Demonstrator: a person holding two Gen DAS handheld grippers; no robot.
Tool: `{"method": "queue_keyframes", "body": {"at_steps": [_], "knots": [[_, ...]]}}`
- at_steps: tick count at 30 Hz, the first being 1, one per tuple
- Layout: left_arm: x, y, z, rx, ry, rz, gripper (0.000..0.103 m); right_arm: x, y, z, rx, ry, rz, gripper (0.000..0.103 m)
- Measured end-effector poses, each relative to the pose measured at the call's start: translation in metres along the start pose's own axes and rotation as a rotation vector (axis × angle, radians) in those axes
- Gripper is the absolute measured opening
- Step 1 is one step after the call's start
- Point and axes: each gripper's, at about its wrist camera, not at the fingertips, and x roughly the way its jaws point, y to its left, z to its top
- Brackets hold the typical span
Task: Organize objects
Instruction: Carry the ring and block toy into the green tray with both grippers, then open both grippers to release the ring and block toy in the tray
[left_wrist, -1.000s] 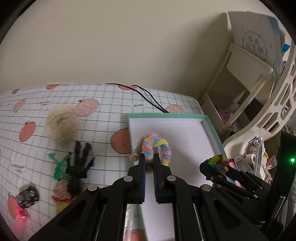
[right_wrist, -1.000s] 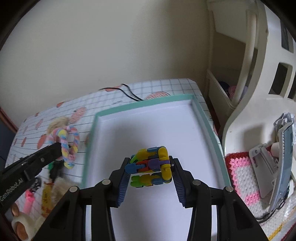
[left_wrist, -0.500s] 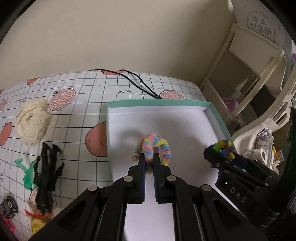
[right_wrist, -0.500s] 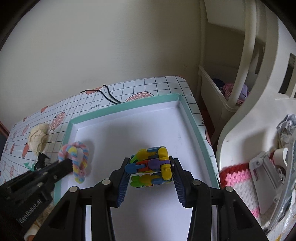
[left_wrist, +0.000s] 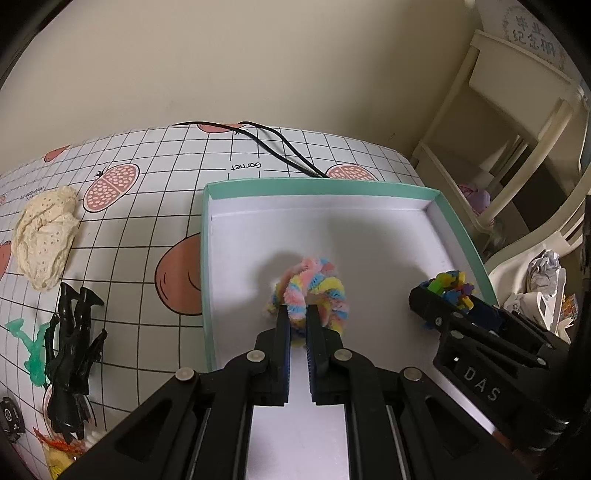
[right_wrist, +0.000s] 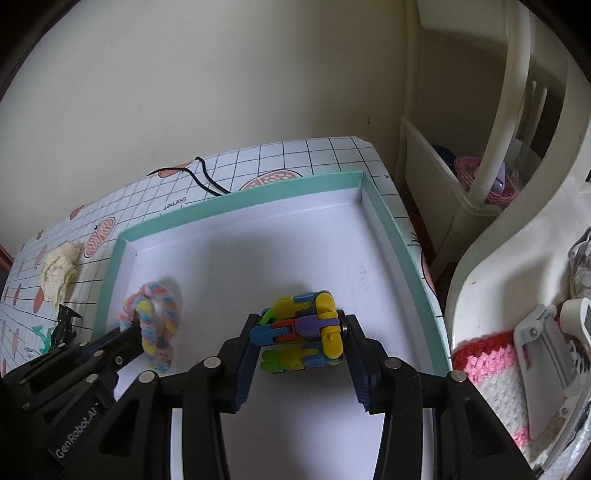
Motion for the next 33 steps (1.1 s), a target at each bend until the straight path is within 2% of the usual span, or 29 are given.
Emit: {"method": "queue_keyframes", "body": {"at_steps": [15, 19, 24, 31, 33], "knots": [[-0.004, -0.005, -0.003, 0.018, 0.011, 0.003, 0.009, -0.002, -0.002, -0.002, 0.006, 0.004, -0.001, 0.048], [-0.009, -0.004, -0.003, 0.007, 0.01, 0.0, 0.011, -0.009, -0.002, -0.001, -0.001, -0.01, 0.003, 0.052], [-0.017, -0.008, -0.004, 0.011, 0.005, -0.004, 0.017, -0.016, -0.001, -0.001, -0.007, -0.016, 0.004, 0.053], [-0.035, -0.006, -0.003, -0.002, -0.025, 0.005, 0.018, -0.034, 0.0, 0.0, -0.02, -0.04, 0.005, 0.053], [-0.04, -0.004, -0.003, -0.003, -0.033, 0.015, 0.021, -0.037, 0.0, 0.0, -0.021, -0.042, 0.008, 0.053]]}}
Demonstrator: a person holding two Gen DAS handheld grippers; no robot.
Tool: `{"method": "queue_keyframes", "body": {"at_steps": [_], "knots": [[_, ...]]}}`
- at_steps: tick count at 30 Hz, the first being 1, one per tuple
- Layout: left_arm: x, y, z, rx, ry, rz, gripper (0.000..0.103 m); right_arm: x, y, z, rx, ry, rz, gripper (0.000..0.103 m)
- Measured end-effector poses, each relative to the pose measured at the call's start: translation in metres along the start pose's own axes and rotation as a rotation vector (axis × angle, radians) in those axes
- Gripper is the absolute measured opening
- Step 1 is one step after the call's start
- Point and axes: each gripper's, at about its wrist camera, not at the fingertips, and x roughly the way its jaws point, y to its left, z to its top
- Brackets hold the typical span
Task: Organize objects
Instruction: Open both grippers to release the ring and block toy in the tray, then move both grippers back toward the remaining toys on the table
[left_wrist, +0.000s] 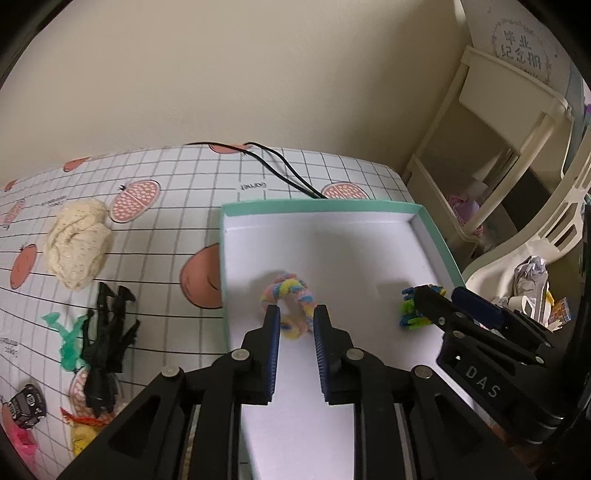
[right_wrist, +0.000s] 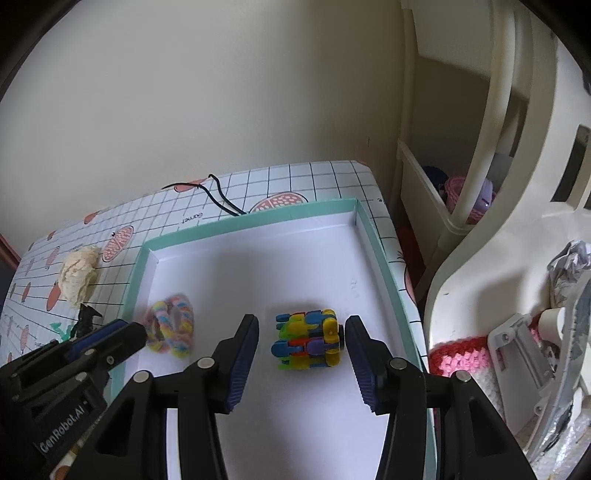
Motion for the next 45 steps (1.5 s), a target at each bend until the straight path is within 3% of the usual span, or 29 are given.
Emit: {"method": "queue_keyframes", "body": {"at_steps": [3, 12, 19, 21, 23, 26, 31, 45], "knots": [[-0.006, 0.005, -0.002, -0.008, -0.01, 0.016, 0.039, -0.003, 0.002, -0.002, -0.01, 0.0, 0.0, 0.053], [-0.012, 0.02, -0.005, -0.047, -0.017, 0.053, 0.057, -0.004, 0.01, -0.01, -0.026, 0.013, 0.0, 0.06], [-0.012, 0.03, -0.006, -0.067, -0.033, 0.072, 0.081, -0.002, 0.013, -0.013, -0.026, 0.015, -0.002, 0.079], [-0.013, 0.033, -0.006, -0.074, -0.04, 0.078, 0.092, -0.001, 0.013, -0.014, -0.027, 0.018, -0.001, 0.081], [-0.014, 0.035, -0.007, -0.076, -0.057, 0.084, 0.096, 0.0, 0.014, -0.014, -0.027, 0.019, -0.003, 0.082], [-0.015, 0.037, -0.008, -0.072, -0.069, 0.093, 0.103, -0.001, 0.014, -0.015, -0.026, 0.017, -0.003, 0.095], [-0.02, 0.041, -0.01, -0.083, -0.089, 0.109, 0.103, -0.002, 0.017, -0.016, -0.028, 0.014, -0.005, 0.103], [-0.062, 0.057, -0.015, -0.12, -0.124, 0.09, 0.103, -0.03, 0.039, -0.017, -0.044, -0.002, -0.018, 0.103]]}}
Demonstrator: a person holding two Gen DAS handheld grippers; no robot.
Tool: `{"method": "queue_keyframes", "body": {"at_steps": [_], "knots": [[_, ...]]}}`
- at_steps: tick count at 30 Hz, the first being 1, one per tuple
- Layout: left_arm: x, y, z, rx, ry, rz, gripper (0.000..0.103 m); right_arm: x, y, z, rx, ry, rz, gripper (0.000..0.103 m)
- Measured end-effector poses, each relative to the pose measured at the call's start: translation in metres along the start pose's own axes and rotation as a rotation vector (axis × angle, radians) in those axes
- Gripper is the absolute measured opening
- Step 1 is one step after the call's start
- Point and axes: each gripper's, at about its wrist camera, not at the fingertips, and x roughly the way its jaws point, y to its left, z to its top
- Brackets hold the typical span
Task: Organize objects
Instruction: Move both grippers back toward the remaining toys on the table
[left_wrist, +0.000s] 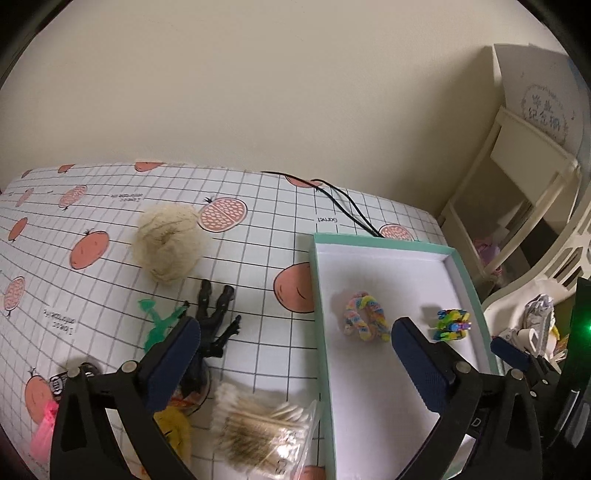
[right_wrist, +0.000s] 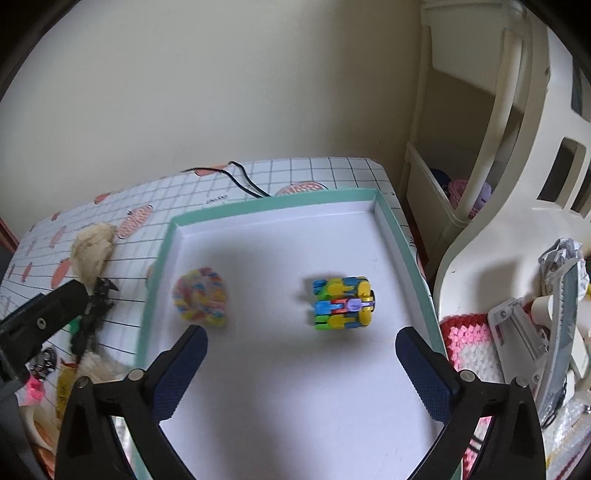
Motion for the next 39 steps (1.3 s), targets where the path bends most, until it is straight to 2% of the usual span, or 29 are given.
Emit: {"method": "queue_keyframes", "body": {"at_steps": [13, 22, 31, 39], "knots": [[-0.07, 0.039, -0.01, -0.012, -0.047, -0.004, 0.103, -0.072, 0.047, -0.011, -0.034, -0.054, 0.023, 0.103], [-0.112, 0.089, -0.034, -0.051, -0.078, 0.043, 0.103, -0.107, 0.084, -0.038, -0.073, -0.058, 0.08, 0.103], [-0.129, 0.138, -0.053, -0.103, -0.045, 0.071, 0.103, -0.117, 0.127, -0.052, -0.101, -0.049, 0.15, 0.103], [-0.134, 0.176, -0.063, -0.142, -0.009, 0.123, 0.103, -0.111, 0.177, -0.069, -0.16, -0.001, 0.222, 0.103]]}}
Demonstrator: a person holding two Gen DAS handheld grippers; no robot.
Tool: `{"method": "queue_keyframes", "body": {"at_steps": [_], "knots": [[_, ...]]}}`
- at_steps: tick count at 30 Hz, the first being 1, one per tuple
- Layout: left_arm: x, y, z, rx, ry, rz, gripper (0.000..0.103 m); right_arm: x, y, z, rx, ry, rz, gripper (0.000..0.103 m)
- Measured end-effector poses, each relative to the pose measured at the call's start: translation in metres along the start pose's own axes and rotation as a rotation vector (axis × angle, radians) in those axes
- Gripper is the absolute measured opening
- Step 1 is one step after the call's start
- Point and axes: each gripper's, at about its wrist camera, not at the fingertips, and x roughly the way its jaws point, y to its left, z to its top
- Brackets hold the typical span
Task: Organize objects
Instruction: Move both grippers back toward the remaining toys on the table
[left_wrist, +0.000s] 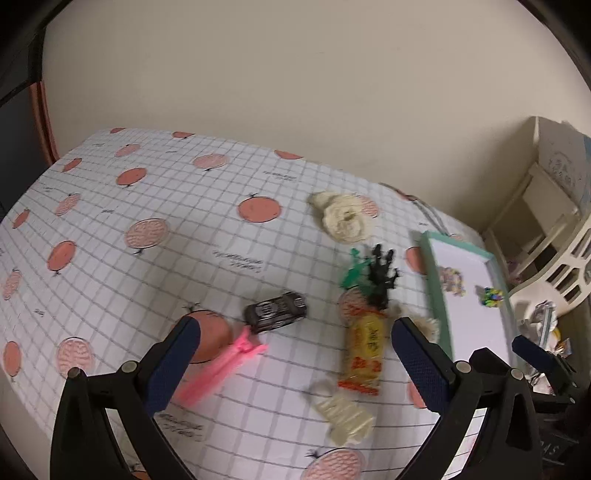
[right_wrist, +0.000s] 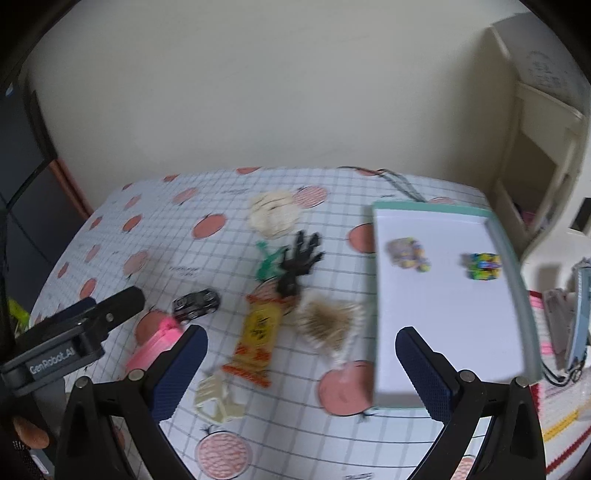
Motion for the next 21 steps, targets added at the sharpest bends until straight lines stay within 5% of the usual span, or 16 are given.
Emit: {"method": "queue_keyframes", "body": {"at_steps": [6, 21], "knots": [[0.015, 0.03, -0.006, -0.048, 0.058, 0.066, 0.103, 0.026, 0.027, -0.014, -0.018, 0.097, 0.057, 0.103], [0.06, 0.055, -0.025, -0.076, 0.212, 0.092, 0.099, 0.073, 0.061, -0.045, -0.11, 0.287, 0.068, 0.098]]}}
